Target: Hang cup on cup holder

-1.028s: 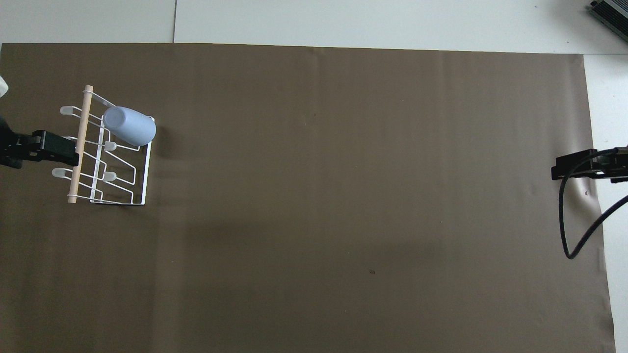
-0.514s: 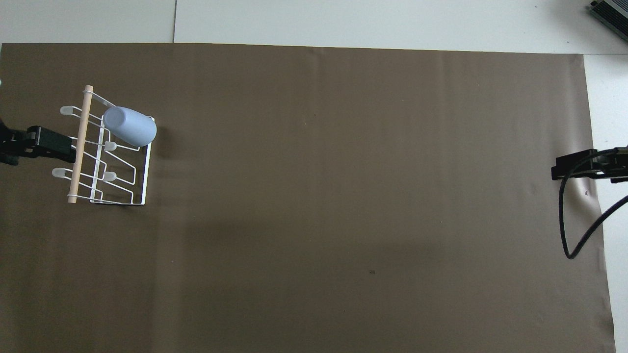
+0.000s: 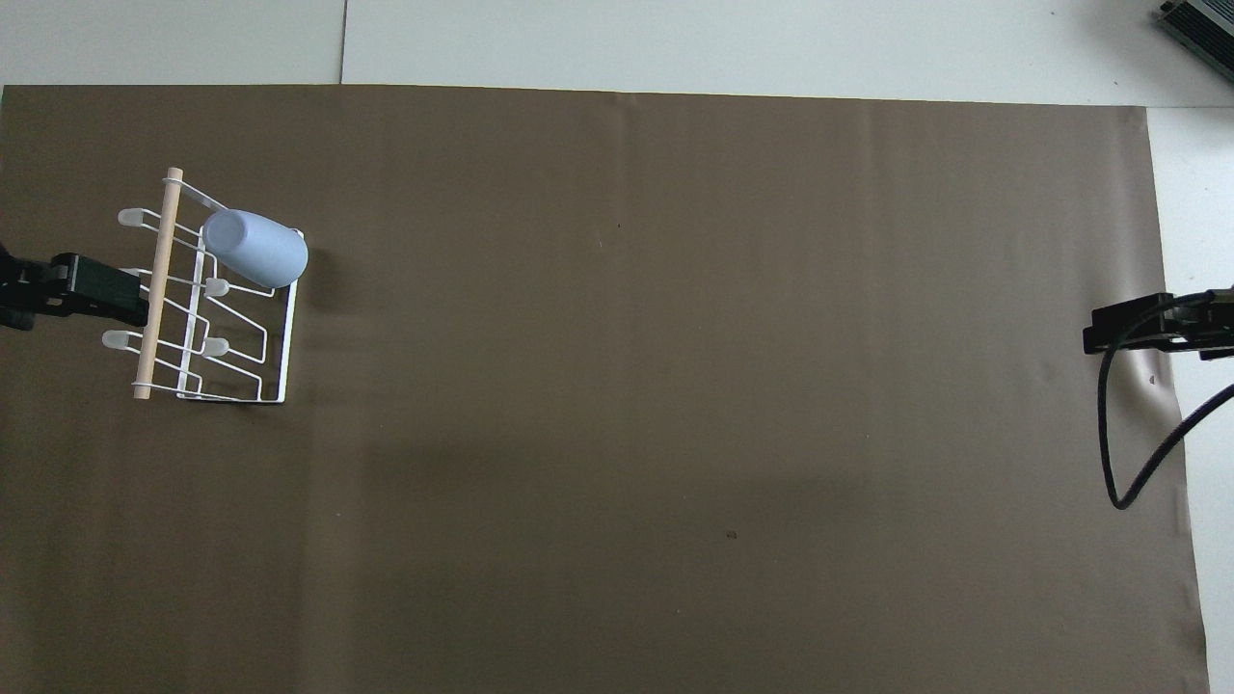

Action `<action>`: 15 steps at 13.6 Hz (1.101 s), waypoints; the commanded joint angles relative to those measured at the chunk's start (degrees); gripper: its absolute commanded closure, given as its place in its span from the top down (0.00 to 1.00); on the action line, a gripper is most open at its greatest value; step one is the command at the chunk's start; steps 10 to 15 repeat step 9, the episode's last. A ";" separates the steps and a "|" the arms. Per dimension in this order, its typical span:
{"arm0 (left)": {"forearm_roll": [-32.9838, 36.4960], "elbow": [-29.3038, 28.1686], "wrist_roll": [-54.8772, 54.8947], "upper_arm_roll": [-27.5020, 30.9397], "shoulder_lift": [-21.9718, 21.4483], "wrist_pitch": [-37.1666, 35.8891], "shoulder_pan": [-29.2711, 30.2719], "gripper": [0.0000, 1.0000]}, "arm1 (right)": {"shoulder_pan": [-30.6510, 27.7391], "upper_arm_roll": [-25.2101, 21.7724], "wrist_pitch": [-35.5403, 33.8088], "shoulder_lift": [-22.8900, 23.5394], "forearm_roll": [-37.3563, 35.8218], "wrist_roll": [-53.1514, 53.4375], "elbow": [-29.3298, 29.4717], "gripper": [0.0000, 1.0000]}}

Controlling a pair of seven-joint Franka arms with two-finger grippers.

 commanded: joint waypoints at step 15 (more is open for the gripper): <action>0.77 -3.57 0.01 0.66 -2.78 0.14 -0.70 1.00 | 0.13 0.03 0.24 -0.42 -0.22 0.23 -0.38 1.00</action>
